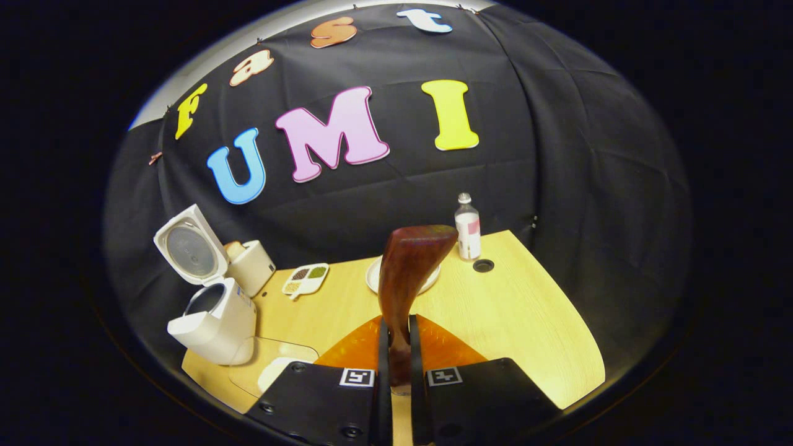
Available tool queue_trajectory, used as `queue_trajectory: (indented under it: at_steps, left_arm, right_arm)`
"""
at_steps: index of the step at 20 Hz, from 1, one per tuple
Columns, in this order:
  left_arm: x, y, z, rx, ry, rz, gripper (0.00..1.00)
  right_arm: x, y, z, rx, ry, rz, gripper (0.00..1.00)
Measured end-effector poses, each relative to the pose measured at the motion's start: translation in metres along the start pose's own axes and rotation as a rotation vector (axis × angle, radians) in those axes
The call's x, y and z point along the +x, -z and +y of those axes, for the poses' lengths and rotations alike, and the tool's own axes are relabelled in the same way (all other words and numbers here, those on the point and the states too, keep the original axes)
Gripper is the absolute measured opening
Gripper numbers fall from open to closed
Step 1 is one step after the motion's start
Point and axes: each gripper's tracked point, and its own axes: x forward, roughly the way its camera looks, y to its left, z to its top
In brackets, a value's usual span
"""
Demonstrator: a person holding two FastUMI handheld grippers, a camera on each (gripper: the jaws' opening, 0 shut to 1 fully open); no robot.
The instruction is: Close the left gripper, press the button to open the rice cooker; take a wooden spoon from the chopstick holder with the right hand, scoop a spoonful of rice and pour it into the rice cooker, then put the wooden spoon back into the chopstick holder.
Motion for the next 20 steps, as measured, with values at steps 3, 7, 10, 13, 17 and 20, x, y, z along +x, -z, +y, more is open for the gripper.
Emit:
queue_trajectory:
  at_steps: [3, 7, 10, 13, 17, 20]
  left_arm:
    - [-0.001, 0.002, -0.001, -0.004, -0.028, 0.012, 0.95]
    - [-0.004, 0.004, -0.004, -0.008, -0.05, 0.03, 0.95]
    - [-0.005, 0.002, -0.007, 0.016, -0.064, 0.037, 0.95]
    - [-0.004, -0.001, -0.014, 0.023, -0.056, 0.035, 0.95]
    - [0.001, -0.002, -0.022, 0.009, -0.029, 0.027, 0.96]
    - [0.007, -0.016, -0.022, 0.005, -0.003, -0.003, 0.96]
  right_arm:
    - [0.012, 0.022, -0.004, 0.02, -0.017, 0.043, 0.16]
    - [0.028, 0.04, -0.014, 0.048, -0.005, 0.073, 0.17]
    - [0.031, 0.049, -0.015, 0.062, -0.031, 0.1, 0.17]
    - [0.035, 0.057, -0.023, 0.071, -0.022, 0.115, 0.18]
    - [0.029, 0.052, -0.04, 0.117, 0.035, 0.122, 0.32]
    - [0.008, 0.05, -0.042, 0.106, 0.043, 0.134, 0.66]
